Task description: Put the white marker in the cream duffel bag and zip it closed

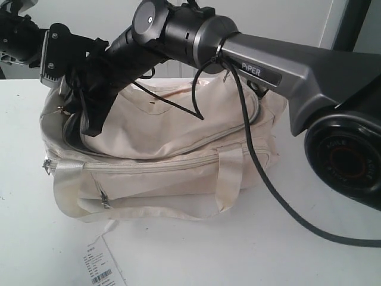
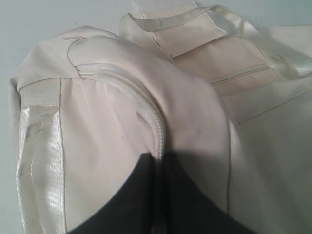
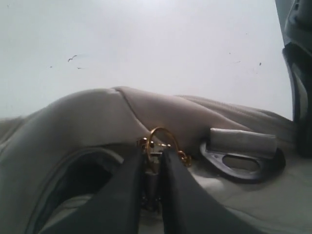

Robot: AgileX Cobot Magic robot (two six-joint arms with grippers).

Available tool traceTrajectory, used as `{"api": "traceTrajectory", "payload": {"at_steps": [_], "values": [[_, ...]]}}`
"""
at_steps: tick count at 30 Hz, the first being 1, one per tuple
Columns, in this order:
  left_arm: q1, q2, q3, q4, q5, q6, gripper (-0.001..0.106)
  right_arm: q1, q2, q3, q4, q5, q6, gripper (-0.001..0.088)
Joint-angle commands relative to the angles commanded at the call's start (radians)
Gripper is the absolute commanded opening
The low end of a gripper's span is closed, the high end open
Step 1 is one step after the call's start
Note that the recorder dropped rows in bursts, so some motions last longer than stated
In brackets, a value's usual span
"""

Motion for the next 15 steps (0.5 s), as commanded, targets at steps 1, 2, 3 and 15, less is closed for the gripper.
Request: {"api": "traceTrajectory", "payload": {"at_steps": [1, 2, 3, 15], "values": [[0.000, 0.000, 0.000, 0.000, -0.002, 0.000, 0.000, 0.000, 0.000, 0.000, 0.000, 0.008, -0.006, 0.0000], [0.000, 0.000, 0.000, 0.000, -0.002, 0.000, 0.000, 0.000, 0.000, 0.000, 0.000, 0.023, -0.018, 0.0000], [0.000, 0.000, 0.000, 0.000, -0.006, 0.000, 0.000, 0.000, 0.000, 0.000, 0.002, 0.029, -0.020, 0.0000], [0.000, 0.000, 0.000, 0.000, -0.009, 0.000, 0.000, 0.002, -0.001, 0.000, 0.012, -0.039, -0.060, 0.0000]]}}
